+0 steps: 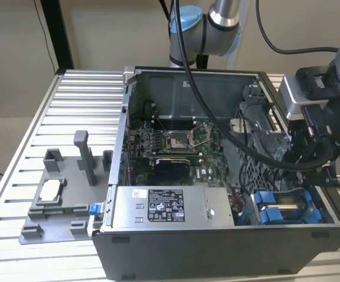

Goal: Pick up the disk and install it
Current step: 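Insert the first disk wire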

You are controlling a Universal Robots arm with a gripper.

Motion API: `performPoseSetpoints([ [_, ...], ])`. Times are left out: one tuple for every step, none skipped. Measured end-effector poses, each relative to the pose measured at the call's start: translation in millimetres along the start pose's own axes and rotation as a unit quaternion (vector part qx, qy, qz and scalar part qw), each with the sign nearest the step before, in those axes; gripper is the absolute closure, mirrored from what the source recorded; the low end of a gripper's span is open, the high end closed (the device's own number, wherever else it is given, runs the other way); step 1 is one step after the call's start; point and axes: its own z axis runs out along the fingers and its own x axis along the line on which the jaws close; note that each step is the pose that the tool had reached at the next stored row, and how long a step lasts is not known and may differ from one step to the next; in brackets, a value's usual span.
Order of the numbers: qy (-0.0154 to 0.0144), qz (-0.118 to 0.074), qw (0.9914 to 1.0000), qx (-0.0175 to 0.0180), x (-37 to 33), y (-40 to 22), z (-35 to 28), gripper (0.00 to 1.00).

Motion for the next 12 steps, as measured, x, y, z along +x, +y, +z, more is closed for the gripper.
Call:
performPoseSetpoints([
  [0.0, 0.0, 1.0, 0.0, 0.0, 0.0, 0.0, 0.0],
  [0.0, 0.0, 1.0, 0.0, 0.0, 0.0, 0.0, 0.0],
  [0.0, 0.0, 1.0, 0.0, 0.0, 0.0, 0.0, 1.0],
  [0.0, 0.0, 1.0, 0.0, 0.0, 0.0, 0.0, 1.0],
  [0.0, 0.0, 1.0, 0.0, 0.0, 0.0, -0.1, 1.0],
  [0.0, 0.0, 1.0, 0.0, 0.0, 0.0, -0.1, 1.0],
  [0.0, 0.0, 1.0, 0.0, 0.0, 0.0, -0.1, 1.0],
  [0.0, 0.0, 1.0, 0.0, 0.0, 0.0, -0.1, 1.0],
  [0.0, 0.0, 1.0, 0.0, 0.0, 0.0, -0.1, 1.0],
  [0.0, 0.0, 1.0, 0.0, 0.0, 0.0, -0.1, 1.0],
  [0.0, 0.0, 1.0, 0.0, 0.0, 0.0, -0.1, 1.0],
  [0.0, 0.0, 1.0, 0.0, 0.0, 0.0, -0.1, 1.0],
])
